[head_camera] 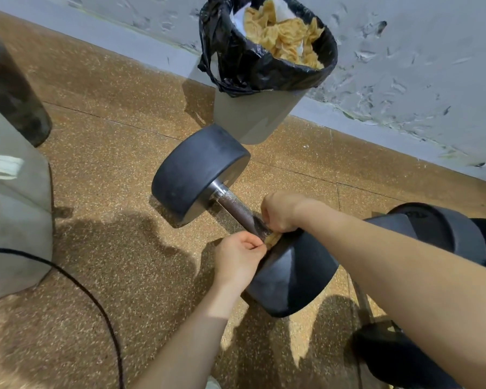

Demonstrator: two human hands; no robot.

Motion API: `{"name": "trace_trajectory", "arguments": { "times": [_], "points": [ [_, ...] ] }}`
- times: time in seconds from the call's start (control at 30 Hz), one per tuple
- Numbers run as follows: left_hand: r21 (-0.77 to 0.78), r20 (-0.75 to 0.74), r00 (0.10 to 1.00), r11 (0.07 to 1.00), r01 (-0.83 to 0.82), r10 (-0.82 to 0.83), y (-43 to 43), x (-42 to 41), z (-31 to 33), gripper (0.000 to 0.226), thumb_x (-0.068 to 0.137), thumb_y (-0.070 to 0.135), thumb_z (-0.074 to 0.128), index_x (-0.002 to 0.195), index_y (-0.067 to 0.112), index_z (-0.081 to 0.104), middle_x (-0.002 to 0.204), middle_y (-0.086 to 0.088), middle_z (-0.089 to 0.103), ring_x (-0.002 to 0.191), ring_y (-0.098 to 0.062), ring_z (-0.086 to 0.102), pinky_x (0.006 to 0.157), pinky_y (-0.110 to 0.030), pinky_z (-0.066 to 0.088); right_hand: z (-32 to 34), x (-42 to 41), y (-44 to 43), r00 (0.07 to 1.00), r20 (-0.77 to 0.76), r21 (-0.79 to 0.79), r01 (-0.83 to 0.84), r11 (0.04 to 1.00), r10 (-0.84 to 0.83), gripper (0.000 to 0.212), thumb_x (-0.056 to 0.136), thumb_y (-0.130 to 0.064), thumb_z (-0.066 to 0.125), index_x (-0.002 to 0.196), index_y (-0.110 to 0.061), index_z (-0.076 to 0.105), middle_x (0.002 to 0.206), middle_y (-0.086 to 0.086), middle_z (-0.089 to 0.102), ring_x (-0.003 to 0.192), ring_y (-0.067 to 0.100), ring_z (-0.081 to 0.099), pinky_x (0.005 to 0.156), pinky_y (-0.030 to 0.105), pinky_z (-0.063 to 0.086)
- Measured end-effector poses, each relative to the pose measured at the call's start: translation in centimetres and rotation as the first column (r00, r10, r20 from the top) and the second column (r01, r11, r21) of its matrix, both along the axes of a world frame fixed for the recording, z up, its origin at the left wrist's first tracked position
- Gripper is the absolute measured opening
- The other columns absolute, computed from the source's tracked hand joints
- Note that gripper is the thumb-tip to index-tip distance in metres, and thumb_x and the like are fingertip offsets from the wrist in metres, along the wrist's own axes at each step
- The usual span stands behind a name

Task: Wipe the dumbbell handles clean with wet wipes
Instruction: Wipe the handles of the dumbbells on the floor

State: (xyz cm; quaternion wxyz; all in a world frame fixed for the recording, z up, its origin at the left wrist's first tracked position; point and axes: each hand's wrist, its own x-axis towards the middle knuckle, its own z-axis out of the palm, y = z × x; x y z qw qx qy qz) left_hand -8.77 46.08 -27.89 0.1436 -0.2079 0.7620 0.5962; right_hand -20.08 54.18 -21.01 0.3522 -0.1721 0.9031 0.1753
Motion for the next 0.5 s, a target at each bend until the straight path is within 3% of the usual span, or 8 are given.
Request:
{"name": "trace_trajectory", "arguments": {
  "times": [0.1, 0.17, 0.27, 0.33, 0.4, 0.47, 0.5],
  "points": [
    [0.001, 0.014, 0.998, 0.998, -0.062, 0.062, 0.4, -0.2, -0.2, 0.012, 0.078, 0.021, 0.078, 0.069, 0.024, 0.070, 0.065, 0.013, 0.068, 0.065, 0.002, 0.061, 0.054, -0.004, 0.039, -0.7, -0.2, 0.1, 0.992, -0.063, -0.067, 0.105, 0.992, -0.109, 0.021, 0.085, -0.011, 0.056, 0.104, -0.009, 0.066, 0.101, 0.008, 0.068, 0.090, 0.028, 0.064, 0.075, 0.033, 0.055],
    [-0.056, -0.042, 0.996, 0.995, -0.077, 0.074, 0.5, 0.1, -0.1, 0.017, 0.078, 0.021, 0.077, 0.066, 0.027, 0.067, 0.064, 0.013, 0.067, 0.066, 0.001, 0.062, 0.055, -0.005, 0.041, -0.7, -0.5, -0.1, 0.953, -0.117, -0.233, 0.246, 0.941, -0.278, 0.020, 0.085, -0.011, 0.056, 0.100, -0.008, 0.069, 0.100, 0.010, 0.069, 0.091, 0.029, 0.064, 0.077, 0.034, 0.056],
    [-0.098, -0.152, 0.980, 0.984, -0.148, 0.132, -0.3, -0.4, 0.2, 0.015, 0.081, 0.015, 0.073, 0.071, 0.026, 0.068, 0.064, 0.012, 0.066, 0.065, -0.002, 0.062, 0.060, -0.013, 0.046, -2.1, -0.8, -1.7, 0.823, -0.093, -0.550, 0.427, 0.717, -0.561, 0.015, 0.086, -0.015, 0.059, 0.097, -0.010, 0.069, 0.099, 0.010, 0.070, 0.092, 0.029, 0.066, 0.082, 0.038, 0.055],
    [-0.016, -0.192, 0.942, 0.959, -0.282, 0.274, -1.6, -1.7, 0.3, 0.017, 0.083, 0.011, 0.071, 0.076, 0.027, 0.069, 0.069, 0.013, 0.067, 0.068, -0.004, 0.063, 0.067, -0.015, 0.049, -3.6, -0.2, -2.4, 0.728, 0.074, -0.685, 0.534, 0.495, -0.682, 0.009, 0.082, -0.015, 0.060, 0.089, -0.016, 0.066, 0.096, 0.010, 0.070, 0.091, 0.031, 0.067, 0.084, 0.045, 0.056],
    [-0.021, -0.286, 0.892, 0.929, -0.371, 0.350, -2.7, -3.1, 0.1, 0.014, 0.086, 0.009, 0.069, 0.089, 0.022, 0.075, 0.085, 0.013, 0.070, 0.081, -0.006, 0.066, 0.082, -0.025, 0.054, -4.2, 0.4, -2.2, 0.682, 0.185, -0.738, 0.572, 0.359, -0.707, 0.014, 0.078, -0.011, 0.062, 0.084, -0.023, 0.064, 0.095, 0.007, 0.071, 0.094, 0.029, 0.067, 0.088, 0.047, 0.055],
    [-0.096, -0.443, 0.826, 0.897, -0.431, 0.350, -2.8, -3.3, -0.3, 0.019, 0.087, 0.003, 0.068, 0.104, 0.008, 0.075, 0.098, 0.004, 0.072, 0.094, -0.008, 0.066, 0.092, -0.028, 0.052, -3.0, 1.4, -2.0, 0.706, 0.175, -0.721, 0.567, 0.399, -0.686, 0.025, 0.081, -0.007, 0.064, 0.103, -0.020, 0.065, 0.104, 0.005, 0.069, 0.101, 0.023, 0.065, 0.095, 0.042, 0.052],
    [-0.140, -0.517, 0.794, 0.884, -0.446, 0.318, -2.8, -3.2, -0.5, 0.023, 0.086, 0.000, 0.068, 0.108, 0.004, 0.073, 0.104, -0.002, 0.072, 0.098, -0.010, 0.065, 0.094, -0.026, 0.050, -2.5, 1.7, -1.9, 0.737, 0.106, -0.678, 0.544, 0.494, -0.667, 0.028, 0.085, -0.010, 0.064, 0.112, -0.018, 0.063, 0.108, 0.005, 0.067, 0.103, 0.023, 0.063, 0.096, 0.040, 0.050]
  ]
}}
